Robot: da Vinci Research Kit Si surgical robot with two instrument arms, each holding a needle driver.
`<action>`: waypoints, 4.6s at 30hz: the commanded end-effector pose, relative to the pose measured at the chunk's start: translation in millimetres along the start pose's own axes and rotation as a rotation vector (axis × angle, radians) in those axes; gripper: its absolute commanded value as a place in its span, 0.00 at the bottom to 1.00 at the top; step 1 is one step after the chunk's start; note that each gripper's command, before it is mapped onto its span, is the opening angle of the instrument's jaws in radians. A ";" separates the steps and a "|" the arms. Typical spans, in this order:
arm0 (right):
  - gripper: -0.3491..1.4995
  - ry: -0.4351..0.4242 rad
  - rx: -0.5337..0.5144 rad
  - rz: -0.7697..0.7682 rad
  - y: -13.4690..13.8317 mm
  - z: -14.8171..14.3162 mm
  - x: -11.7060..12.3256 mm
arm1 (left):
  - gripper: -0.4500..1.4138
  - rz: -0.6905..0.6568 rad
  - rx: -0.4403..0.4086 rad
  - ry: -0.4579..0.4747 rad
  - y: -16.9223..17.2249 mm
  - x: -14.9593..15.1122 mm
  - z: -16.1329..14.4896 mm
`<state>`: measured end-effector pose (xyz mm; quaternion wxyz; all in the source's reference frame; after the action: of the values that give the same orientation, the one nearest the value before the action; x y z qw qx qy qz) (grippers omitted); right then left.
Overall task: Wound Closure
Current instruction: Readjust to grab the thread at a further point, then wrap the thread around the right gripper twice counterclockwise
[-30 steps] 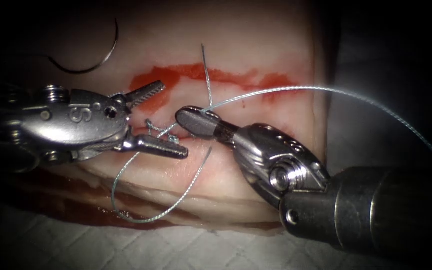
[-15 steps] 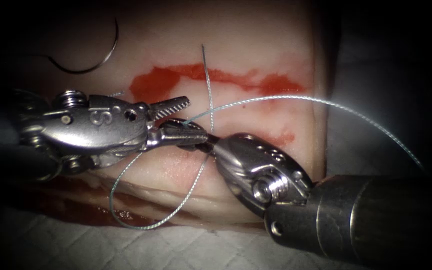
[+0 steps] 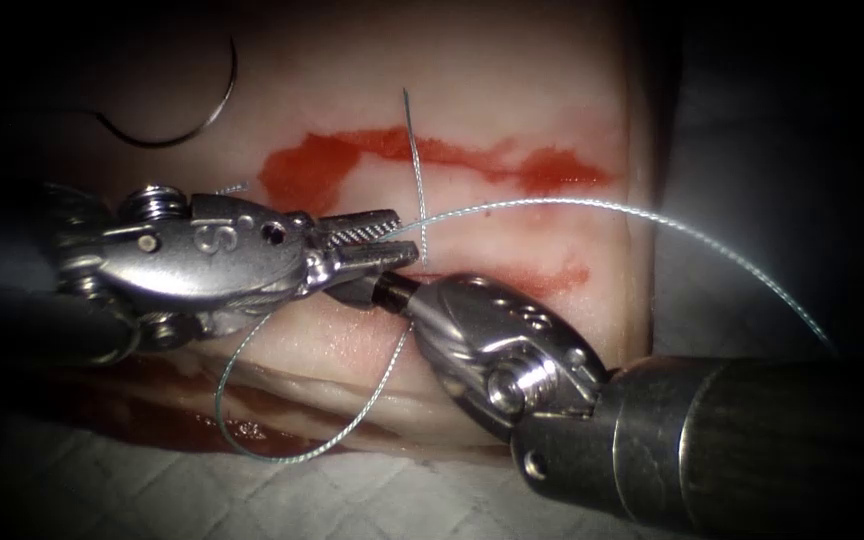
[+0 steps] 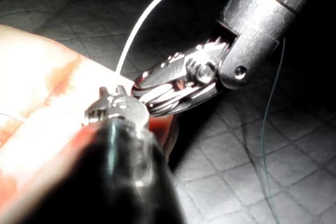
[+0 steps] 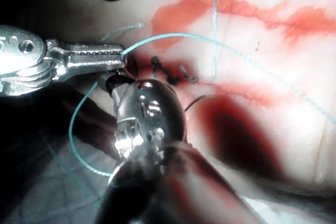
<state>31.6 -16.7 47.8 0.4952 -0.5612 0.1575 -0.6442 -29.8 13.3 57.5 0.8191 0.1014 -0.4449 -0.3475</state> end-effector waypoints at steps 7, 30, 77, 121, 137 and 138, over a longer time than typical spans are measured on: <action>0.04 -0.004 -0.005 -0.048 0.1 1.0 0.1 | 0.00 -0.009 -0.002 0.013 0.1 -0.4 0.7; 0.00 0.014 -0.104 -0.439 -0.5 1.1 2.2 | 0.00 -0.697 0.657 -0.686 9.6 -0.7 -2.4; 0.76 -0.415 -0.116 0.020 1.2 0.9 -2.3 | 0.00 -0.466 0.178 -0.683 7.4 8.4 -1.2; 0.79 0.033 -0.195 -0.602 -4.9 4.8 7.3 | 0.00 -0.634 0.478 -0.471 9.8 1.6 5.1; 0.72 -0.196 -0.377 -0.610 -4.0 3.1 4.5 | 0.00 -0.639 0.360 -0.382 14.2 13.2 5.4; 0.71 -0.201 -0.376 -0.602 -4.1 3.1 4.4 | 0.00 -0.651 0.355 -0.381 14.1 13.4 5.2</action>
<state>32.0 -17.5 54.1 0.1860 -0.7233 0.0545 -0.6628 -21.7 15.1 75.6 0.5409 0.3077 -0.5839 -0.5213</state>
